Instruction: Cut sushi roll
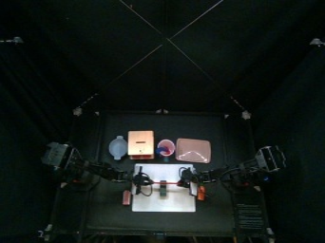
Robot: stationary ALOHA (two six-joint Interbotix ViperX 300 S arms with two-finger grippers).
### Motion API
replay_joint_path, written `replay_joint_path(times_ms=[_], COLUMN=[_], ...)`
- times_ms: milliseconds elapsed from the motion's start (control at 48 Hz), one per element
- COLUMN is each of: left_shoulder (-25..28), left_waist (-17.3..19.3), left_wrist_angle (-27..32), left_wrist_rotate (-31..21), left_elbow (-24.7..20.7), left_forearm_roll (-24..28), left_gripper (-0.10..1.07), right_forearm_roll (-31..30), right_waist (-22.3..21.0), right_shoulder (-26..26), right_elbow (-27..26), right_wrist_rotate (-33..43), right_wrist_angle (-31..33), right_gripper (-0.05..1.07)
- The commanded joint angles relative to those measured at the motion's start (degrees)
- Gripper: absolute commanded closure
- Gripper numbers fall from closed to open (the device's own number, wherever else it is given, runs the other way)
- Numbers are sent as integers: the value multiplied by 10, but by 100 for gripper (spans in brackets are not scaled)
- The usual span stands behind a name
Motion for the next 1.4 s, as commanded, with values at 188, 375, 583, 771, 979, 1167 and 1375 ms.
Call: replay_joint_path(times_ms=[188, 375, 583, 771, 979, 1167, 1375], left_shoulder=[26, 33, 35, 35, 36, 43, 58], left_waist=[1, 6, 11, 11, 11, 11, 13], left_wrist_angle=[3, 3, 3, 3, 3, 8, 14], left_wrist_rotate=[4, 4, 4, 4, 4, 4, 6], left_elbow=[-11, -14, -14, -15, -18, -17, -15], left_forearm_roll=[0, 0, 0, 1, 1, 1, 2], left_gripper=[58, 58, 58, 58, 58, 58, 58], right_forearm_roll=[-1, -6, -27, -41, -44, -43, -45], right_waist=[11, 9, -4, -15, -18, -16, -18], right_shoulder=[12, 11, 5, -9, -15, 1, 26], right_elbow=[6, 8, 8, 9, 7, 7, 4], right_wrist_rotate=[0, -1, -1, -1, 0, 0, -1], right_wrist_angle=[5, 6, 7, 24, 31, 33, 33], right_gripper=[70, 70, 70, 70, 70, 70, 70])
